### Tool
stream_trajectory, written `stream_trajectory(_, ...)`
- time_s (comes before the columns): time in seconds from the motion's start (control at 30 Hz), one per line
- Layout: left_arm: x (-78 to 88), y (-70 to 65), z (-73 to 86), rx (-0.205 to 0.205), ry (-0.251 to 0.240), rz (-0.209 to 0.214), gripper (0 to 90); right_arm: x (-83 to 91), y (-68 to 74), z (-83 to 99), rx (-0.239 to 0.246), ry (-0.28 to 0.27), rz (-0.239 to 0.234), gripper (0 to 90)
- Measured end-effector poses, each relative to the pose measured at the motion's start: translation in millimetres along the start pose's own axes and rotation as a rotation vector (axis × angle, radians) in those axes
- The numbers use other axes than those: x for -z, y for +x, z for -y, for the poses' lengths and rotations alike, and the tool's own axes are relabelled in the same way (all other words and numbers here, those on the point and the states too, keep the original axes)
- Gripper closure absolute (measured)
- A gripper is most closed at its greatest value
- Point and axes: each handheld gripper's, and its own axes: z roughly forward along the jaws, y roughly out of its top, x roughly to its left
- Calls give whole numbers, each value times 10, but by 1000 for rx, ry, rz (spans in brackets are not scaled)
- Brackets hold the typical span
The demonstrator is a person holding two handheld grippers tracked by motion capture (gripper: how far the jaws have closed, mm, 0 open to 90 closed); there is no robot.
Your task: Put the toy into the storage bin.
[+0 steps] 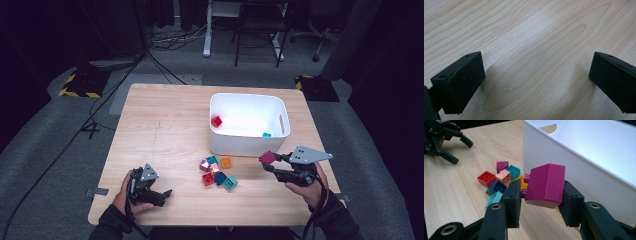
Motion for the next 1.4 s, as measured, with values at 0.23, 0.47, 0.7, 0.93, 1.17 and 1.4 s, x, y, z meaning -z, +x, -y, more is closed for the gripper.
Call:
stream_trajectory(0.23,1,1,0,-2,2,0,5,144,-128,-249,2,-38,33,566)
stream_trajectory(0.47,0,0,0,0,1,1,5,131,-235,-428,-18,-36,42,570)
stream_trajectory(0.7,1,1,0,-2,2,1,5,80,-281,-586,-12,-55,56,570)
stream_trajectory(0.93,1,1,0,-1,2,0,5,10,-334,-659,-24,-56,78,570)
stream_trajectory(1.17,1,0,0,1,2,-1,5,-92,-427,-696,-25,-42,108,570)
stream_trajectory(1.4,1,1,0,-1,2,0,5,-169,-499,-733,-41,-30,129,570)
